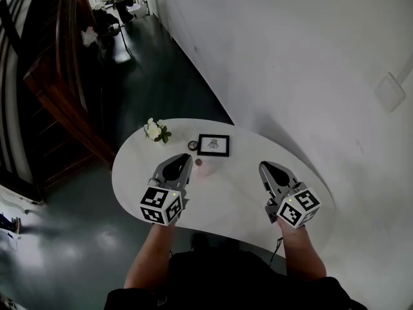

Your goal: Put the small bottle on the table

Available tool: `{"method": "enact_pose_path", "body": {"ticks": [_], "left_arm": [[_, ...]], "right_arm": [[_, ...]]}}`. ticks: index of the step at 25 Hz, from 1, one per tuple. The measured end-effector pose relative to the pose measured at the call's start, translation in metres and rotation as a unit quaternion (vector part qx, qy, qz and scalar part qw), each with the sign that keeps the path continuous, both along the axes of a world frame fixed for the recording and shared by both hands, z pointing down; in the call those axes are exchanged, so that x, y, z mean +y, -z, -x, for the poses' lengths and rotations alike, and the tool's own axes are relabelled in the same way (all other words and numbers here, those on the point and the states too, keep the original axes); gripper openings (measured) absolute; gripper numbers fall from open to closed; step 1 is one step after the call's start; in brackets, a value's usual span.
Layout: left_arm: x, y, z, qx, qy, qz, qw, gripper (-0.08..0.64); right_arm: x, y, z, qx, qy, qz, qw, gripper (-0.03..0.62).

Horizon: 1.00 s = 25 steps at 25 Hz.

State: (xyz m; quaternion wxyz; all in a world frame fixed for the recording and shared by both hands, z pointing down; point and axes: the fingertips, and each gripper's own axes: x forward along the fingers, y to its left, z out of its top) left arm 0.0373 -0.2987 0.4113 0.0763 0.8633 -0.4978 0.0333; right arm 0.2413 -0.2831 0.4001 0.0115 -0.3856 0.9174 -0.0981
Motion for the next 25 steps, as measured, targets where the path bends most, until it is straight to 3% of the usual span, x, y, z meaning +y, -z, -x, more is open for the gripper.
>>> {"method": "enact_pose_path", "body": {"ticks": [5,10,25], "left_arm": [[-0.005,-0.003,0.004,-0.010,0.011,0.011,0.9998,0.035],[-0.012,-0.001,0.020,-0.028,0.039,-0.005,0.9988,0.009],[-0.020,0.006,0.031,-0.017,0.028,-0.027,0.9991,0.011]], "right_arm": [[-0.001,0.008,0.011,0.008,0.025,-0.015,1.000,0.011],[-0.004,0.009,0.023,0.012,0.035,-0.018,0.999,0.011],[-0.015,0.018,0.033,0.000,0.041,-0.018,0.999,0.010]]}}
